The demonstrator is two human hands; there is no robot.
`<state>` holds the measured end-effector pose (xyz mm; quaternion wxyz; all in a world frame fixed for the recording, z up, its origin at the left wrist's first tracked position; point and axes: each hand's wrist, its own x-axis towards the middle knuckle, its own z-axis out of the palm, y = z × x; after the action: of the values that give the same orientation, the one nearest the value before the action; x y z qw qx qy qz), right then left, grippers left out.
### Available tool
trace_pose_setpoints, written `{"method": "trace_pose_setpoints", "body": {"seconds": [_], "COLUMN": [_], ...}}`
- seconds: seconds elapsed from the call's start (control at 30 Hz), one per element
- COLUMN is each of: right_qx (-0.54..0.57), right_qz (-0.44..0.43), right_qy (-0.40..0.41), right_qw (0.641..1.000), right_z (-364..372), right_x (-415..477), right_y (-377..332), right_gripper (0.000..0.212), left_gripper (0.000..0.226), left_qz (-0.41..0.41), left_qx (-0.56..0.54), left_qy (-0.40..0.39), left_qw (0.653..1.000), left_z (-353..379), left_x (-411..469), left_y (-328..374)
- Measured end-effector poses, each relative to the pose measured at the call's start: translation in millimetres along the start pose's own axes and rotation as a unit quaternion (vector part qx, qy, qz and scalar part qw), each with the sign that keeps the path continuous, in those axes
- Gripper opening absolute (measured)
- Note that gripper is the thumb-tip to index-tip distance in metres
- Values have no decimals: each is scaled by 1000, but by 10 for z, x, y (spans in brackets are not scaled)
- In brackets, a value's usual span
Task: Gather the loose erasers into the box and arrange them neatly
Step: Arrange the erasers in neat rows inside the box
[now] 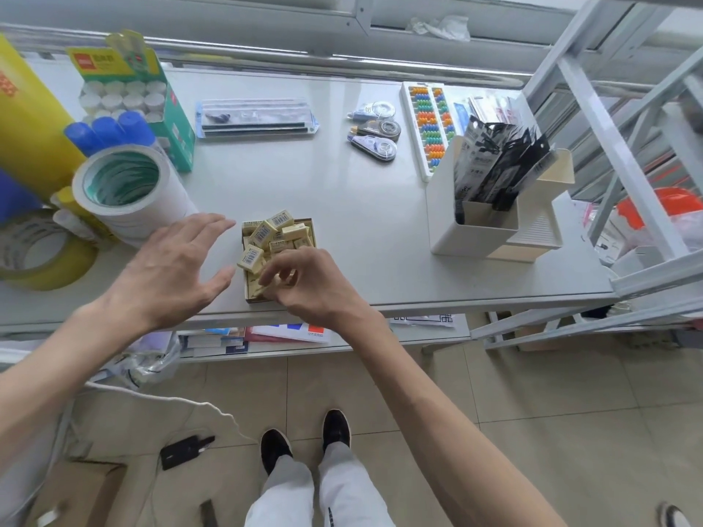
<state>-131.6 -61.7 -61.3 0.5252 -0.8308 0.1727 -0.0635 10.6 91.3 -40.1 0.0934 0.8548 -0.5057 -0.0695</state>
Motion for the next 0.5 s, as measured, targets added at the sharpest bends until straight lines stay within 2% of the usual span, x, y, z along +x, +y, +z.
{"method": "trace_pose_setpoints", "body": {"seconds": [0.13, 0.33, 0.5], "right_qx": [30, 11, 1], "right_qz": [8, 25, 33], "right_qy": [12, -30, -35], "right_qw": [999, 999, 999], "right_z": [33, -53, -83], "right_x": [15, 28, 54], "right_y": [35, -30, -50], "right_gripper": [11, 8, 15], "left_gripper": [65, 66, 67], "left_qz": [-2, -1, 6], "left_qx": [-4, -10, -11], "left_qy": [-2, -5, 1], "left_qw": [1000, 1000, 1000], "left_z": [-13, -11, -9], "left_x": [-21, -12, 4], "left_y": [-15, -30, -32]}}
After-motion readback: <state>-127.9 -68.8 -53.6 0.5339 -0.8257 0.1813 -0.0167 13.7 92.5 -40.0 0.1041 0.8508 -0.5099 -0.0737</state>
